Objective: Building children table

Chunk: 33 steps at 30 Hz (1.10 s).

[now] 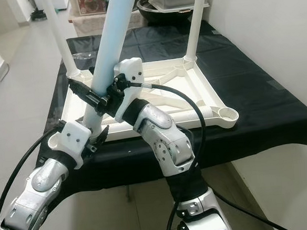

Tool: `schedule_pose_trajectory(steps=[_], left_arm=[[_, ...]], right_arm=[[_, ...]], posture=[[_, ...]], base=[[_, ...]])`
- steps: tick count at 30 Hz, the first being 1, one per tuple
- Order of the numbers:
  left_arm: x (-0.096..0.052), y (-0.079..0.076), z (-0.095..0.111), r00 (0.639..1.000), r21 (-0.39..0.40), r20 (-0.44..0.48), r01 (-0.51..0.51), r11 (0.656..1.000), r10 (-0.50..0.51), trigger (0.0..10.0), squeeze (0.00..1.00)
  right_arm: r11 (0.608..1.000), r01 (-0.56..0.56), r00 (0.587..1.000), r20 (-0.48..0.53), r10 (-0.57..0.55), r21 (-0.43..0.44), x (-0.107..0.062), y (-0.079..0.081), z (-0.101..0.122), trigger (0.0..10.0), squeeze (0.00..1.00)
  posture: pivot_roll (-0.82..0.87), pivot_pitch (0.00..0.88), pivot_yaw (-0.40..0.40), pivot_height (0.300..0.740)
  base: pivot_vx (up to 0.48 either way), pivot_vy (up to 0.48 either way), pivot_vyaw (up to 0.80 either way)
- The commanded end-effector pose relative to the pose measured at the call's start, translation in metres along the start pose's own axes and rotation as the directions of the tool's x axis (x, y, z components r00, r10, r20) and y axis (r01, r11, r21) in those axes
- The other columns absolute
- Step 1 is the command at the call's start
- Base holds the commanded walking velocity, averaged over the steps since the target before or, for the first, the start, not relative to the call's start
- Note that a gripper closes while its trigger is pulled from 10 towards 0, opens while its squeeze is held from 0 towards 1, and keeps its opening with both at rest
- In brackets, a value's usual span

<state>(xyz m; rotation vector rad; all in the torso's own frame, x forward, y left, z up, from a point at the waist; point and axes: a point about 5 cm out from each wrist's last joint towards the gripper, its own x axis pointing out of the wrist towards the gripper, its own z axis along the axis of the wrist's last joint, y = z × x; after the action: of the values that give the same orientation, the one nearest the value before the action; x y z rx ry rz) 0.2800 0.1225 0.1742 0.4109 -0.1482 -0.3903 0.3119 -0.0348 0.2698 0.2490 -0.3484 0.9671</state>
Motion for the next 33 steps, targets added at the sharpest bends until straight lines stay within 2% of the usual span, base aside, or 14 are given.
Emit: schedule_pose_trajectory(steps=[1, 3, 4, 18, 20, 25, 26, 33], left_arm=[[-0.002, -0.012, -0.003, 0.998, 0.015, -0.001, 0.065, 0.998, -0.065, 10.0, 0.00], [-0.002, -0.012, -0.003, 0.998, 0.014, -0.001, 0.065, 0.998, -0.065, 10.0, 0.00], [-0.002, -0.011, -0.003, 0.998, 0.014, -0.001, 0.064, 0.998, -0.064, 10.0, 0.00], [0.000, -0.007, -0.002, 0.998, 0.028, 0.010, 0.057, 0.998, -0.057, 10.0, 0.00], [0.000, -0.008, -0.003, 0.998, -0.009, -0.003, 0.058, 0.998, -0.058, 10.0, 0.00], [0.001, -0.009, -0.004, 0.998, -0.015, -0.009, 0.062, 0.998, -0.062, 10.0, 0.00], [0.000, -0.009, -0.005, 0.998, -0.024, -0.014, 0.060, 0.998, -0.060, 10.0, 1.00], [-0.005, 0.004, -0.013, 0.998, 0.002, -0.053, 0.016, 1.000, -0.016, 10.0, 1.00]], right_arm=[[0.999, -0.043, 0.999, 0.006, 0.043, -0.004, 0.007, 0.009, 0.003, 10.0, 0.00], [0.999, -0.044, 0.999, 0.006, 0.044, -0.002, 0.007, 0.009, 0.003, 10.0, 0.00], [0.999, -0.048, 0.999, 0.005, 0.048, 0.003, 0.007, 0.010, 0.002, 0.0, 0.00], [0.998, -0.068, 0.998, -0.005, 0.068, 0.012, 0.005, 0.017, -0.005, 0.0, 0.00], [0.998, -0.062, 0.998, -0.008, 0.062, 0.016, 0.005, 0.015, -0.007, 0.0, 0.00], [0.998, -0.054, 0.998, -0.009, 0.054, 0.020, 0.004, 0.013, -0.007, 0.0, 0.00], [0.999, -0.045, 0.999, -0.007, 0.045, 0.018, 0.004, 0.010, -0.006, 0.0, 0.00], [1.000, 0.006, 1.000, 0.015, -0.005, -0.010, 0.003, -0.004, 0.002, 0.0, 0.00]], posture=[[-0.04, 0.077, 0.011, 0.740], [-0.04, 0.077, 0.011, 0.740], [-0.04, 0.077, 0.011, 0.740], [-0.04, 0.066, 0.013, 0.740], [-0.04, 0.062, 0.007, 0.740], [-0.06, 0.057, -0.003, 0.740], [-0.08, 0.061, 0.010, 0.740], [-0.08, 0.058, 0.031, 0.740]], base=[[0.000, 0.000, 0.00], [0.000, 0.000, 0.00], [0.000, 0.000, 0.00], [0.000, 0.000, 0.00], [0.000, 0.000, 0.00], [0.000, 0.000, 0.00], [0.000, 0.000, 0.00], [0.000, 0.000, 0.00]])
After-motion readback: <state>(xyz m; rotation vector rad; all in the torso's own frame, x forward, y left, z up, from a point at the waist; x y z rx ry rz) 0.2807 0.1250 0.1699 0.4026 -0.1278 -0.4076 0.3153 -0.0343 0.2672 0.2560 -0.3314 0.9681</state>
